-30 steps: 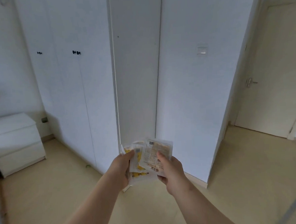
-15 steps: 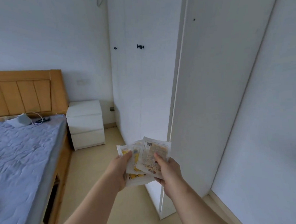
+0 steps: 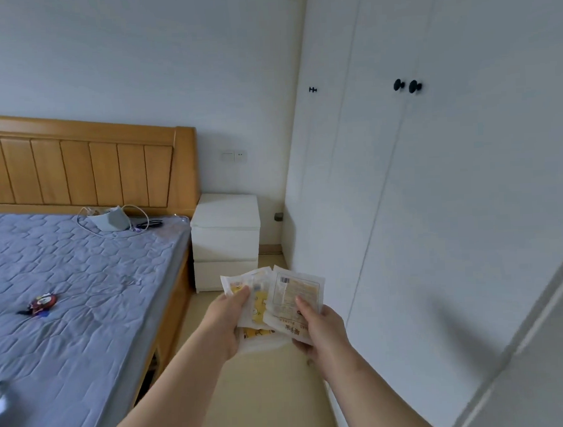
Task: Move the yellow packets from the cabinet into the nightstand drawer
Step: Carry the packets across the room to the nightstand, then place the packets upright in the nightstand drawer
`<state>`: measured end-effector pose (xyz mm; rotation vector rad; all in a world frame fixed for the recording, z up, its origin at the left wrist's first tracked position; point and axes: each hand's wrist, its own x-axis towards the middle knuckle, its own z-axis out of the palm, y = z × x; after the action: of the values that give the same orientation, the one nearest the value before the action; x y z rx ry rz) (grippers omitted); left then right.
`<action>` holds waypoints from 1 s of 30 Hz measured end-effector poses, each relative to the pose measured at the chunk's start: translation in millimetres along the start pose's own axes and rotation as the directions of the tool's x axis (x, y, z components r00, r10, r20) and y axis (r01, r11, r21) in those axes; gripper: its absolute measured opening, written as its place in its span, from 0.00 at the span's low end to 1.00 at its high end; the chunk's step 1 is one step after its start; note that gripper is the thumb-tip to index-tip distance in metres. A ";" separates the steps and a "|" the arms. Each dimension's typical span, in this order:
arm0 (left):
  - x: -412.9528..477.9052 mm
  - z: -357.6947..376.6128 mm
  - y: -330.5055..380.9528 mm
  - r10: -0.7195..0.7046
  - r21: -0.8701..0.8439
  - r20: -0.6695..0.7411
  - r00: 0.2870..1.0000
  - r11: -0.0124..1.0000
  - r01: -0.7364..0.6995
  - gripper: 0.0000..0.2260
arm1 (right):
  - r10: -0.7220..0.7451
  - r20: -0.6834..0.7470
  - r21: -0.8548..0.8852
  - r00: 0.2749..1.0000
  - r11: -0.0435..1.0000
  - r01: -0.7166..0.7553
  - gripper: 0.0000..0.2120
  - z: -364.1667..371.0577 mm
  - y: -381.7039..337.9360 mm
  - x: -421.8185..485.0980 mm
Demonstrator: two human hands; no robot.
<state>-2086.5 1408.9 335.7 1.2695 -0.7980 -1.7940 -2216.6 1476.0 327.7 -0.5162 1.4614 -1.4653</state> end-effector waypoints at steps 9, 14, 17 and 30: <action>130.2 -42.9 74.0 -0.023 -0.110 -0.210 0.977 0.994 0.000 0.05 | -0.038 -0.128 0.025 0.991 0.999 0.042 0.03 94.8 -22.9 150.4; 210.6 -46.4 107.2 0.042 -0.151 -0.352 0.935 0.983 -0.101 0.06 | -0.312 -0.035 -0.153 0.949 0.940 0.304 0.05 148.4 -42.7 227.6; 266.1 -26.2 139.4 0.085 -0.160 -0.388 0.918 0.974 -0.158 0.04 | -0.383 0.262 -0.305 0.886 0.838 0.452 0.05 177.5 -54.2 282.2; 467.6 -3.8 264.7 0.112 0.154 -0.190 0.975 0.984 -0.083 0.04 | -0.116 0.585 -0.601 0.803 0.603 0.525 0.36 266.2 -108.0 533.2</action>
<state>-2110.9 872.2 340.3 1.4518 -0.8750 -1.5259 -2266.1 872.8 305.2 -1.6466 1.5334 -0.7969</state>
